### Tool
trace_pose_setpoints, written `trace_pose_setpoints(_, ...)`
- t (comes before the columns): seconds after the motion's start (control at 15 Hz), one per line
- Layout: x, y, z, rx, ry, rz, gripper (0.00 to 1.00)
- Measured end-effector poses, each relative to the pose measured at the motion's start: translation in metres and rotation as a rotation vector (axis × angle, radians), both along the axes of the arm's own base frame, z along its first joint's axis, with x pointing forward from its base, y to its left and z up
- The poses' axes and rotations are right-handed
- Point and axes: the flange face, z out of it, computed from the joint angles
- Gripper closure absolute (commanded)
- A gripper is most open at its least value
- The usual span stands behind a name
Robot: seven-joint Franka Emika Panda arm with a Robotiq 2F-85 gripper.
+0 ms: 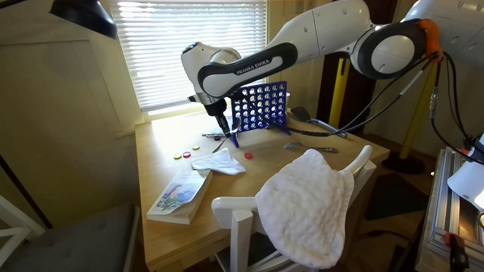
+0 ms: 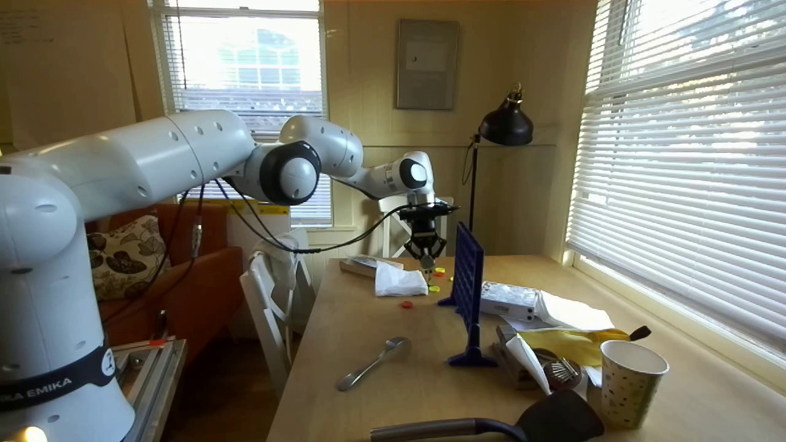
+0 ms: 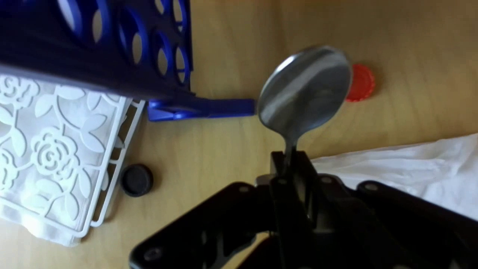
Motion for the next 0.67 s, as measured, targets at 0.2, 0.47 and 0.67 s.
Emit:
trace_pose_setpoints(0.2,-0.007,-0.006,0.000,-0.037,0.061,-0.024,0.98)
trace_pose_setpoints(0.47,-0.014,-0.014,0.001,-0.081,0.107,-0.076,0.98)
trace_pose_setpoints(0.67,-0.003,-0.005,0.009,-0.027,0.020,-0.044,0.98)
